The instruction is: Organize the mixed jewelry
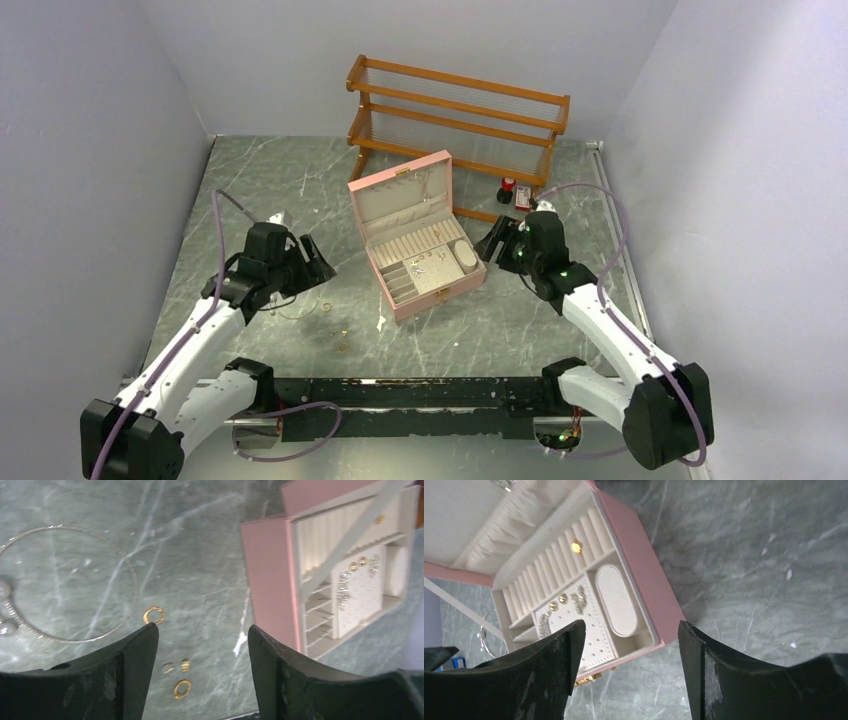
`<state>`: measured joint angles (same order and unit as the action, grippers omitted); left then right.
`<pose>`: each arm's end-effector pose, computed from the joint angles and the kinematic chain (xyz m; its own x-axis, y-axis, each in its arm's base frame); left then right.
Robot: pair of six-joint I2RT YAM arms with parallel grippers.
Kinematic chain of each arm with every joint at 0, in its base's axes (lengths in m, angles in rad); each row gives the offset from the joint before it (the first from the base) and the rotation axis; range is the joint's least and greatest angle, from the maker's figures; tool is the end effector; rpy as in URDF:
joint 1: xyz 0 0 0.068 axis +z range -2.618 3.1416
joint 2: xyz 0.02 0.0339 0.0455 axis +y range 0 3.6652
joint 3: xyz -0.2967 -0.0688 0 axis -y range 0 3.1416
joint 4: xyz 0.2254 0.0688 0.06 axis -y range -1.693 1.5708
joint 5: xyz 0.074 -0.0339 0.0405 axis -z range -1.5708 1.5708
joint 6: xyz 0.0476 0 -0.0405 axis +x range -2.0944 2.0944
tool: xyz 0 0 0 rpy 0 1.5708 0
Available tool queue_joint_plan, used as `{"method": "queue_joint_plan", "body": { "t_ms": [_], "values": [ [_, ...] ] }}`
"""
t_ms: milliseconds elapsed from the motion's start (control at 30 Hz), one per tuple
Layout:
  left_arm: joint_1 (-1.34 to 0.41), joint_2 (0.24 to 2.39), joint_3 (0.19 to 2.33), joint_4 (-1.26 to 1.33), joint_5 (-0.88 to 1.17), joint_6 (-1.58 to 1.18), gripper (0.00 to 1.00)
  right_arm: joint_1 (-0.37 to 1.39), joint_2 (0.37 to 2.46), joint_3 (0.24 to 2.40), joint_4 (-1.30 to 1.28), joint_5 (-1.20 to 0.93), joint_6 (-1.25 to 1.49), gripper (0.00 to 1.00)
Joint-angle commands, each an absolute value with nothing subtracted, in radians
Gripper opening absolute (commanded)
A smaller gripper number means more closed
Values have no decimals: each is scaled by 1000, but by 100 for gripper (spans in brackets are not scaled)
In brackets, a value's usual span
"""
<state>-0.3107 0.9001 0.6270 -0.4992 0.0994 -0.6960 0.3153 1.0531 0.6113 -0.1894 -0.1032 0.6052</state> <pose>0.1469 -0.0521 0.2582 -0.7483 -0.4298 -0.5053 -0.1406 0.8472 -0.5124 0.1891 0.0669 0.2576 -0.6819 0.3728 -0.6293 0.0005 0.8606 0.5093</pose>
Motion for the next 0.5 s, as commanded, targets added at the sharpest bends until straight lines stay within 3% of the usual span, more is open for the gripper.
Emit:
{"method": "queue_joint_plan", "body": {
  "t_ms": [0,167,467],
  "values": [
    [-319,910,637,-646,11,-656,66,384,1016,699,-280,97,609,70],
    [-398,1002,649,-661,15,-648,56,557,1026,758,-307,235,623,65],
    [-561,1130,624,-603,3,-669,56,628,1051,767,-257,201,633,62]
  ]
}}
